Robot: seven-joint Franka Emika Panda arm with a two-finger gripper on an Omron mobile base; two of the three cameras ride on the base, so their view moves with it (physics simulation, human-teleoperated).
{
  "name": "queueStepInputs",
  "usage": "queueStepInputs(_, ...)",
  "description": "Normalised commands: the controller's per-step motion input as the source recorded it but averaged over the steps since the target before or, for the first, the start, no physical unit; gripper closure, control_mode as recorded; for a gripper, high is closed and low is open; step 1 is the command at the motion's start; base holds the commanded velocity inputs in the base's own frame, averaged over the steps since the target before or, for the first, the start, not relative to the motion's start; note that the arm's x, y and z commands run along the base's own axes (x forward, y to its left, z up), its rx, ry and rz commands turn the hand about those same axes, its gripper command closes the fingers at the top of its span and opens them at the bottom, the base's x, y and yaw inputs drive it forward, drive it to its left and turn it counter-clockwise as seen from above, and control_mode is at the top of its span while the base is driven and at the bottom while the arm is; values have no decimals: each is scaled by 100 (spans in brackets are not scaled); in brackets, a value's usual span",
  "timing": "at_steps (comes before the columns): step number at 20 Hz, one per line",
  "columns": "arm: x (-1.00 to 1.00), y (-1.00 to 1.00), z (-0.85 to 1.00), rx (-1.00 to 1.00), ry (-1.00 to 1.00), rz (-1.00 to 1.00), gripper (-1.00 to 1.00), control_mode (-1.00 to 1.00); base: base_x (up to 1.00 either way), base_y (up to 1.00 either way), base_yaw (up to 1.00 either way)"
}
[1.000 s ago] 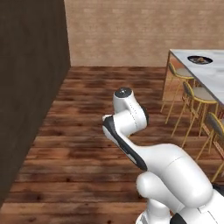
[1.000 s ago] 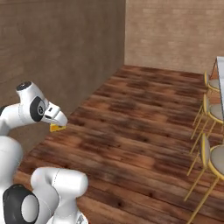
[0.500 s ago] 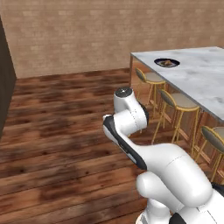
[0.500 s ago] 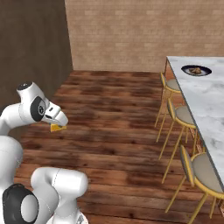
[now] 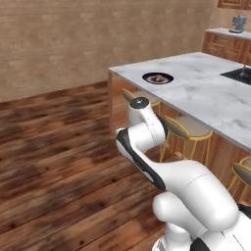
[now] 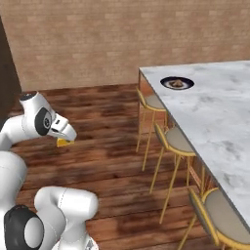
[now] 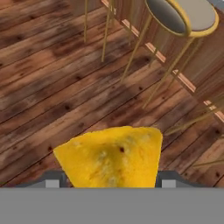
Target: Take the cheese, chicken drumstick, and lemon from the fridge and place them on the plate on the dining counter to create an appetizer plate.
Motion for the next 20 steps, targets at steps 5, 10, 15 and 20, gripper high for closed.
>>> queueStepInputs(5, 0, 0, 0, 0, 0, 0, 100, 100, 100, 64, -45)
queueStepInputs(10, 0, 0, 0, 0, 0, 0, 100, 100, 90, 84, -40)
queueStepInputs(15, 0, 0, 0, 0, 0, 0, 100, 100, 95, 77, -40)
queueStepInputs(20, 0, 0, 0, 0, 0, 0, 100, 100, 100, 61, -43)
